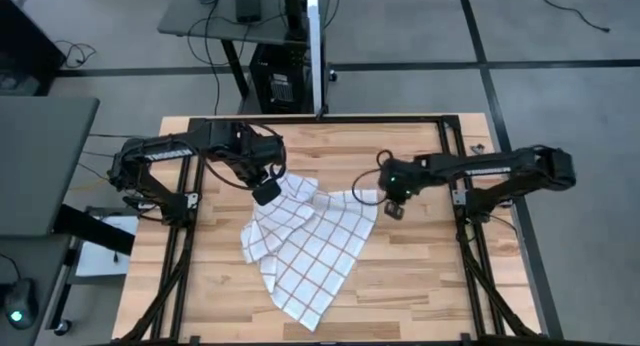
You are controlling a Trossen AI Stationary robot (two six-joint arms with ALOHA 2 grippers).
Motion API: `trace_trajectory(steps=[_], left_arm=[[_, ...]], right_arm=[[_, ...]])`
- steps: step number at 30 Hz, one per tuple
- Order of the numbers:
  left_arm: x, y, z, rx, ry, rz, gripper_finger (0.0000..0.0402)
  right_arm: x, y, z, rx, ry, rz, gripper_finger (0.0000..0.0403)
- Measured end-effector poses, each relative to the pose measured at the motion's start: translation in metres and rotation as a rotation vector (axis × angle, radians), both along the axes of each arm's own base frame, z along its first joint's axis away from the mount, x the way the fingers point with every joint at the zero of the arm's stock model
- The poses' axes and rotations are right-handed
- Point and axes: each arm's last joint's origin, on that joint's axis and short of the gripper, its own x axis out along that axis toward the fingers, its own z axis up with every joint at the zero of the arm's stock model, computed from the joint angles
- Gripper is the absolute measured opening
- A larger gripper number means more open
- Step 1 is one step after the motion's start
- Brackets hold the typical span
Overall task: Roll towel
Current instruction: Fold the white towel
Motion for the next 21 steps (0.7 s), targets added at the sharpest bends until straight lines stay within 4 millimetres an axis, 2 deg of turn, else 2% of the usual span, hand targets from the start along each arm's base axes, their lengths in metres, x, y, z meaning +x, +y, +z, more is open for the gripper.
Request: trace_trajectory(steps=[4,7,11,15,18,21], left_arm=[[0.001,0.007,0.001,0.046,-0.008,0.011,0.0000],[-0.001,0.016,0.001,0.138,0.006,0.054,0.0000],[-0.004,0.028,0.002,0.244,0.023,0.126,0.0000],[-0.006,0.038,0.003,0.295,0.039,0.170,0.0000],[-0.010,0.043,0.002,0.309,0.068,0.195,0.0000],[-0.015,0.046,0.001,0.308,0.109,0.219,0.0000]], right_arm=[[0.029,0.004,-0.002,0.014,-0.193,-0.009,0.0000],[0.048,0.013,-0.022,0.081,-0.201,-0.006,0.0000],[0.066,0.034,-0.053,0.130,-0.164,0.041,0.0000],[0.066,0.046,-0.080,0.130,-0.042,0.017,0.0000],[0.060,0.052,-0.085,0.112,0.043,0.020,0.0000],[0.048,0.063,-0.084,0.080,0.154,0.095,0.0000]])
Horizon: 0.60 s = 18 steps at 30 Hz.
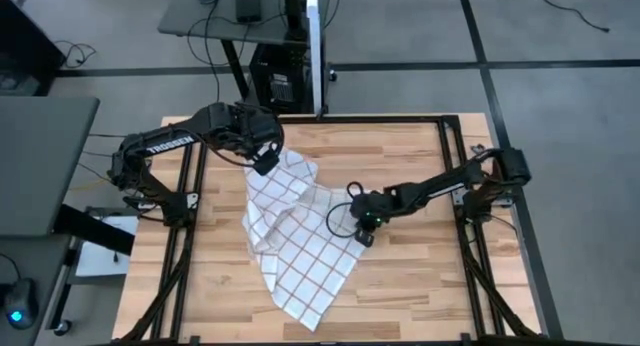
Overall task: Roll towel
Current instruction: Fold the white towel
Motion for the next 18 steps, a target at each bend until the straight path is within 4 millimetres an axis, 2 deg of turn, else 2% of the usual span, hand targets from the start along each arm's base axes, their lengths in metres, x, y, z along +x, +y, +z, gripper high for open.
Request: trace_trajectory(steps=[4,9,13,18], left_arm=[[-0.002,0.000,-0.003,0.000,-0.002,0.015,0.0000],[-0.002,0.000,-0.012,-0.012,0.037,0.015,0.0000],[-0.002,-0.001,-0.020,-0.028,0.070,0.009,0.0000],[-0.003,-0.002,-0.030,-0.078,0.120,-0.045,0.0000]], right_arm=[[-0.021,0.011,0.009,-0.027,0.124,0.083,0.0000],[-0.058,0.013,0.023,-0.058,0.317,0.127,0.0000],[-0.086,0.012,0.034,-0.047,0.322,0.096,0.0000],[-0.111,0.015,0.043,0.016,0.259,0.032,0.0000]])
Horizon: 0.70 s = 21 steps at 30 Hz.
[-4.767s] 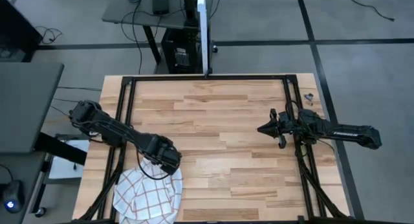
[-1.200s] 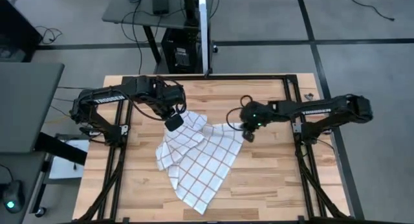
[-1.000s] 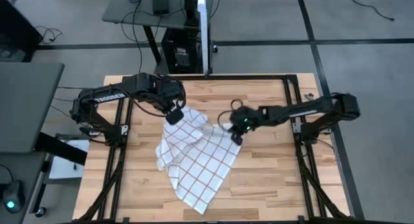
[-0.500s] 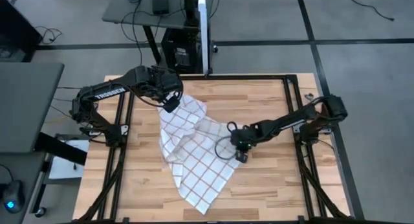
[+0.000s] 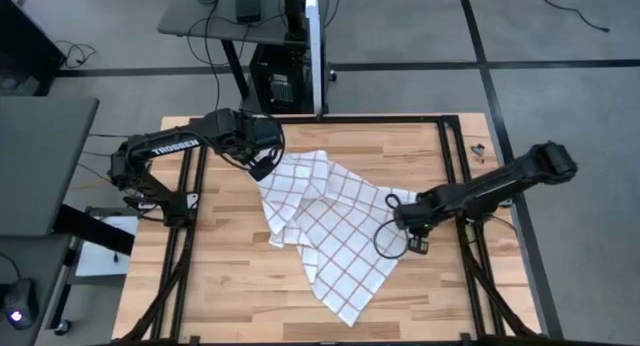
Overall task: Roll towel
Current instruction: Fold the white towel
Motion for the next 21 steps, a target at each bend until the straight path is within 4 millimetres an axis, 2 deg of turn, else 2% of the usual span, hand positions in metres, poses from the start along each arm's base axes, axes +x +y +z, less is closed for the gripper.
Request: trace_trajectory(steps=[3,8,11,16,21], left_arm=[[0.000,0.000,-0.007,-0.022,0.034,-0.031,0.0000],[0.008,-0.002,-0.002,-0.045,-0.027,-0.100,0.0010],[0.009,-0.004,0.005,-0.085,-0.063,-0.128,0.0038],[0.006,-0.004,0.006,-0.102,-0.045,-0.119,0.0104],[0.031,-0.013,0.009,-0.157,-0.273,-0.256,0.0157]], right_arm=[[-0.006,0.002,0.005,0.030,-0.059,-0.053,0.0000],[0.009,0.004,0.022,0.121,-0.322,-0.110,0.0000],[0.018,0.002,0.029,0.148,-0.423,-0.126,0.0000],[0.025,-0.003,0.027,0.134,-0.450,-0.129,0.0000],[0.032,-0.011,0.018,0.103,-0.416,-0.153,0.0000]])
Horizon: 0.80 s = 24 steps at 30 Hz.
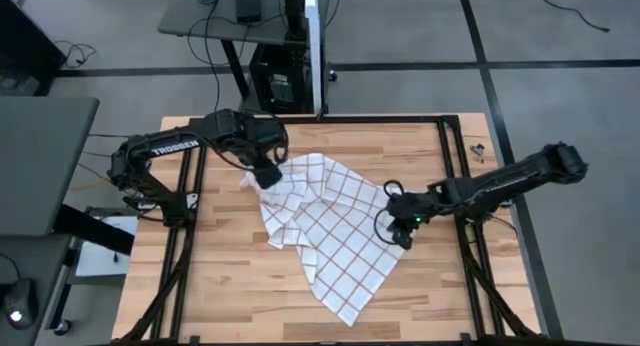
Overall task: Roll towel
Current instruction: Fold the white towel
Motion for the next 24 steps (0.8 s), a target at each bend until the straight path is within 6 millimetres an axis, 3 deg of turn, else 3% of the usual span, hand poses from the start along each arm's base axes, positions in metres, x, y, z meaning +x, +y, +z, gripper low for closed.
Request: trace_trajectory(steps=[3,10,16,24], left_arm=[[0.016,-0.005,-0.004,0.034,-0.065,-0.086,0.0178],[0.044,0.003,-0.063,-0.024,0.106,-0.094,0.0212],[0.068,0.007,-0.105,-0.028,0.158,-0.124,0.0215],[0.082,0.016,-0.142,0.007,0.268,-0.293,0.0215]], right_arm=[[0.007,-0.004,-0.005,-0.025,-0.011,0.015,0.0000],[0.021,-0.004,-0.016,-0.031,-0.030,0.016,0.0048],[0.022,-0.002,-0.023,-0.030,0.009,0.017,0.0103],[0.021,0.003,-0.022,-0.030,0.005,0.040,0.0131]])
